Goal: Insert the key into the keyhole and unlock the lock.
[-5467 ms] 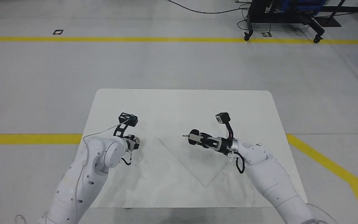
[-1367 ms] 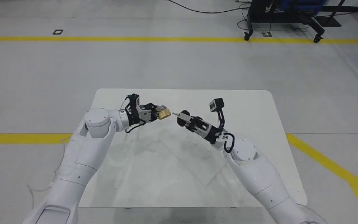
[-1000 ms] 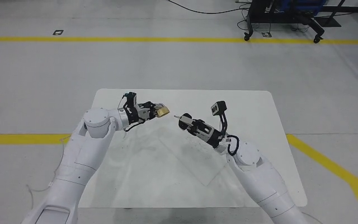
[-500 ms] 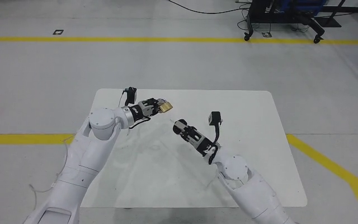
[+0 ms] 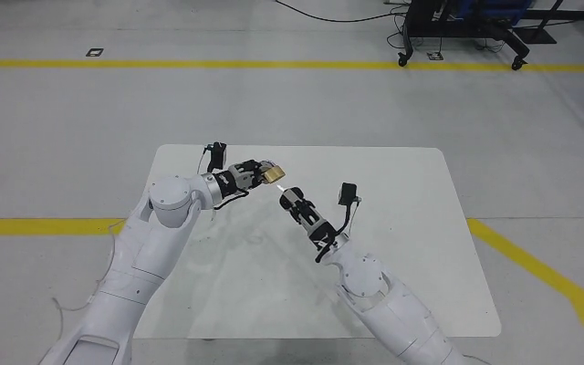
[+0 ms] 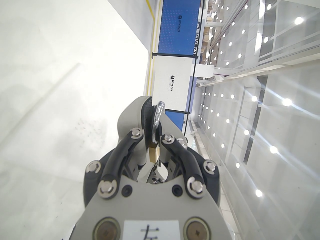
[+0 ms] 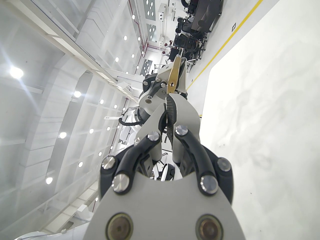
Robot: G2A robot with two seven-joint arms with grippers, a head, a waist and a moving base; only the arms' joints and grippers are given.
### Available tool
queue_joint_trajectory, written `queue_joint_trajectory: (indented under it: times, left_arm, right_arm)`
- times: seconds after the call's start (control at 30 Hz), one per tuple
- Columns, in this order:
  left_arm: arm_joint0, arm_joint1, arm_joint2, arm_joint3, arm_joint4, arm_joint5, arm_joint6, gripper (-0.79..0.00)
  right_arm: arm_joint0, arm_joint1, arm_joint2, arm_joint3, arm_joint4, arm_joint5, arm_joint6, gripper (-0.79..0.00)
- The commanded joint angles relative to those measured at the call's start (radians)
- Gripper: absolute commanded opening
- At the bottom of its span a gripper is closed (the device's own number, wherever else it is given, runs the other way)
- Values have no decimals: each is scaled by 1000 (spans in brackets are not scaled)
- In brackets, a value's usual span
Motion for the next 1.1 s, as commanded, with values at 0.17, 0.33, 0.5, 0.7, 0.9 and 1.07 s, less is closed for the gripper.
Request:
queue_joint_trajectory:
  times: [0.17,0.33,0.5,0.7,0.9,1.07]
  left_arm:
    - [4,0,-2,-7,5,1,-7,-785]
    - [9,1,-8,-14,4,-2,-11,-785]
    - [14,1,-11,-21,9,-2,-15,-785]
    - [18,2,-12,-26,14,-2,-20,-785]
    - [20,2,-13,-30,23,-3,-19,-785]
    - [22,2,-9,-36,44,-7,-10,-785]
  right_arm:
    - [14,-12,-2,15,1,12,-14,-785]
    - [21,-21,-2,25,0,32,-27,-785]
    - [19,-27,1,28,-16,27,-52,-785]
    - [15,-35,6,30,-33,30,-73,-785]
    - [16,-43,2,30,-72,56,-100,-785]
    - [13,-49,-5,22,-130,79,-138,-785]
